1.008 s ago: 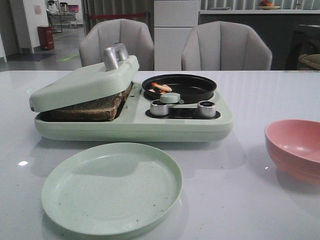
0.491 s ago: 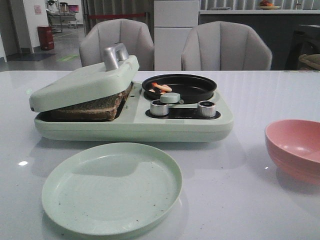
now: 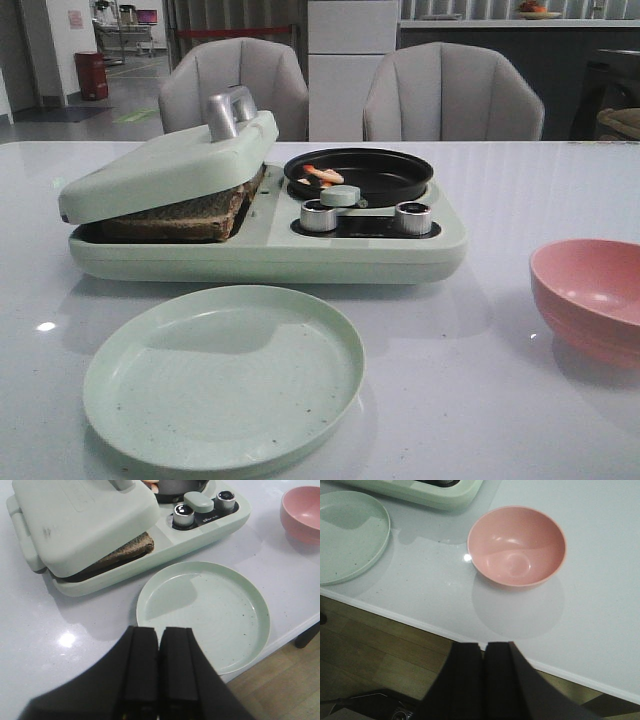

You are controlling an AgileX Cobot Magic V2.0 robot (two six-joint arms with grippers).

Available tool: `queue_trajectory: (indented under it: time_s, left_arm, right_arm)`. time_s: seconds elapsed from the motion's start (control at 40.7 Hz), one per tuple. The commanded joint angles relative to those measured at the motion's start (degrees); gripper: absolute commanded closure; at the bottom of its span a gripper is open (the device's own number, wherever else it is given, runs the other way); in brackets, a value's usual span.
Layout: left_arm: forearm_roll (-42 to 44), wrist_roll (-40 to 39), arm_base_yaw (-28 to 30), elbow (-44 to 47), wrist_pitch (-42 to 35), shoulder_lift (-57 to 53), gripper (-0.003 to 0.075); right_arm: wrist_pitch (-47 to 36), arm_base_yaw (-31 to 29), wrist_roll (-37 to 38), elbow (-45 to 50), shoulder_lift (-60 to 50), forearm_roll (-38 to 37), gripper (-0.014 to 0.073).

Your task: Make breakfast with bread and shrimp

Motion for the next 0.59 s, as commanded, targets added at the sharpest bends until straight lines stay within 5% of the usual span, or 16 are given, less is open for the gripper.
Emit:
queue_trajectory:
  time_s: [0.0, 0.221, 0.565]
  left_arm:
    - [-0.16, -0.75, -0.05, -1.55, -4.57, 0.42, 0.0620]
    - [-0.52, -0.75, 1.76, -1.44, -4.57, -2.86, 0.0620]
    - [-0.52, -0.75, 15.31, -1.44, -4.57, -14.42, 0.0620]
  right_arm:
    - [-3.39, 0.01, -0.43, -1.39, 0.56, -0.42, 0.0558]
    - [-3.39, 0.01, -0.43, -1.39, 0.56, -0.42, 0.0558]
    - [-3.39, 0.01, -0.43, -1.39, 0.56, -0.42, 0.0558]
